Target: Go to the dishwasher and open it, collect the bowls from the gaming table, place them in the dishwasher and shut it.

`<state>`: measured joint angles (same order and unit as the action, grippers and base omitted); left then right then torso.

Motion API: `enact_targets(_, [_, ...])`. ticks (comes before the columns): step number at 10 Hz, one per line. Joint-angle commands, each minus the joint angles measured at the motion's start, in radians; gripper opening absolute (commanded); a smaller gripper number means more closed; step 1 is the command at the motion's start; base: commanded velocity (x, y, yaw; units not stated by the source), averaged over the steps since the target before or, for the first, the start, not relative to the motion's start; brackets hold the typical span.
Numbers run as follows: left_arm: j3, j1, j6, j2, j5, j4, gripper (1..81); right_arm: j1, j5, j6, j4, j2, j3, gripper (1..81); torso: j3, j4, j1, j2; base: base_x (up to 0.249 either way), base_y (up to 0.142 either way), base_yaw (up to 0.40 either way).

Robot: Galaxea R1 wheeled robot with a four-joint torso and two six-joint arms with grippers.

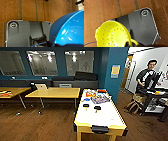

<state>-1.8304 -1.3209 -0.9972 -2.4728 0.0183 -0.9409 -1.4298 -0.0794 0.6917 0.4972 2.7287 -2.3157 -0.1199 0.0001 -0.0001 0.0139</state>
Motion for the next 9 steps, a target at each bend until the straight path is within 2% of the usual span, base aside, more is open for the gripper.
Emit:
enact_targets(1, [0.013, 0.045, 0.006, 0.017, 0.008, -0.015, 1.0, 0.047, 0.038, -0.003, 0.015, -0.031, -0.016, 1.0, 0.0, 0.0, 0.0, 0.0, -0.109, 0.0, 0.0])
enact_targets(5, [0.011, 0.038, 0.006, 0.012, 0.008, -0.021, 1.0, 0.021, 0.032, -0.004, 0.026, -0.07, -0.057, 1.0, 0.001, 0.0, 0.0, 0.001, -0.043, 0.0, 0.0])
enact_targets(9, [-0.004, 0.022, 0.012, 0.004, 0.009, -0.022, 1.0, -0.005, 0.03, -0.003, 0.061, -0.01, -0.118, 1.0, 0.001, 0.0, 0.0, 0.001, 0.0, 0.0, 0.0])
